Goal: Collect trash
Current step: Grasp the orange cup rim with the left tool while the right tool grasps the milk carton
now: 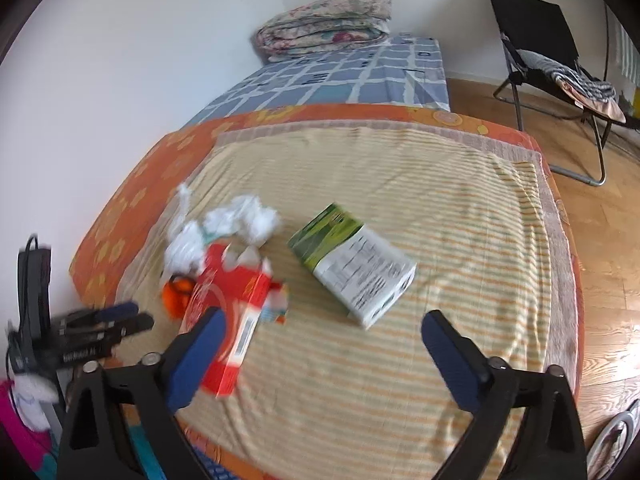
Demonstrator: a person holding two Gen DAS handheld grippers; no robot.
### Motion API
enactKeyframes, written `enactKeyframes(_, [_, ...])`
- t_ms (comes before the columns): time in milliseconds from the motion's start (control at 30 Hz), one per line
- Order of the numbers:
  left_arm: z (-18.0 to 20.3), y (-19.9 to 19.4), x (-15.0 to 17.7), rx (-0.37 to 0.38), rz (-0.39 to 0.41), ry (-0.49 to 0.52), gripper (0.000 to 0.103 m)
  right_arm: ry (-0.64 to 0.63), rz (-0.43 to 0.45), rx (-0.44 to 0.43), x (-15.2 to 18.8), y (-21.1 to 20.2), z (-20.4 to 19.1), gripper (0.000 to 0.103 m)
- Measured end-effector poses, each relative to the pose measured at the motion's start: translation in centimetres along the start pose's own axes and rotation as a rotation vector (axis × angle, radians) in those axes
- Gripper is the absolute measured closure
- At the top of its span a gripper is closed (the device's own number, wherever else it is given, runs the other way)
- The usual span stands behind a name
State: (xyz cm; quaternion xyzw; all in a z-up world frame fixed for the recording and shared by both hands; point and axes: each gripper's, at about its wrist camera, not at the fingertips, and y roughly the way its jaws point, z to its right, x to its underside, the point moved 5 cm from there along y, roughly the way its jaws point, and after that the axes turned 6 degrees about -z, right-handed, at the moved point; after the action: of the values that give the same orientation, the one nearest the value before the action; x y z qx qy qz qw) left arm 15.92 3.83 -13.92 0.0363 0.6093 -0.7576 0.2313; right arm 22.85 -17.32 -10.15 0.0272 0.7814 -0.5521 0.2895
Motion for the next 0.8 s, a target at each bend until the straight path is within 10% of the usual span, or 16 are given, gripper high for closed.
enactKeyframes(800, [-0.6,4.9,-2.1,0.006,-0.081,-0.036,0.091,-0.009,-0.061,0.002,-4.5,7.8,2.7,0.003])
